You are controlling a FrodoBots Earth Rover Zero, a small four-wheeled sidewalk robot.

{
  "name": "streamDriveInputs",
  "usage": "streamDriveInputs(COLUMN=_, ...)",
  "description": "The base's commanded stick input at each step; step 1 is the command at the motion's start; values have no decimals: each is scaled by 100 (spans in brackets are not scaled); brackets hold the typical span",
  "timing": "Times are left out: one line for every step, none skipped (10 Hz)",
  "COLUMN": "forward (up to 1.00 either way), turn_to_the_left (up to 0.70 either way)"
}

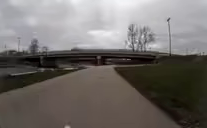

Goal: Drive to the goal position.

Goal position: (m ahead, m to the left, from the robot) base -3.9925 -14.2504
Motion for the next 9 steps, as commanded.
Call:
streamDriveInputs(forward=100, turn_to_the_left=0)
streamDriveInputs(forward=100, turn_to_the_left=0)
streamDriveInputs(forward=100, turn_to_the_left=0)
streamDriveInputs(forward=100, turn_to_the_left=0)
streamDriveInputs(forward=100, turn_to_the_left=0)
streamDriveInputs(forward=100, turn_to_the_left=0)
streamDriveInputs(forward=100, turn_to_the_left=0)
streamDriveInputs(forward=100, turn_to_the_left=0)
streamDriveInputs(forward=100, turn_to_the_left=0)
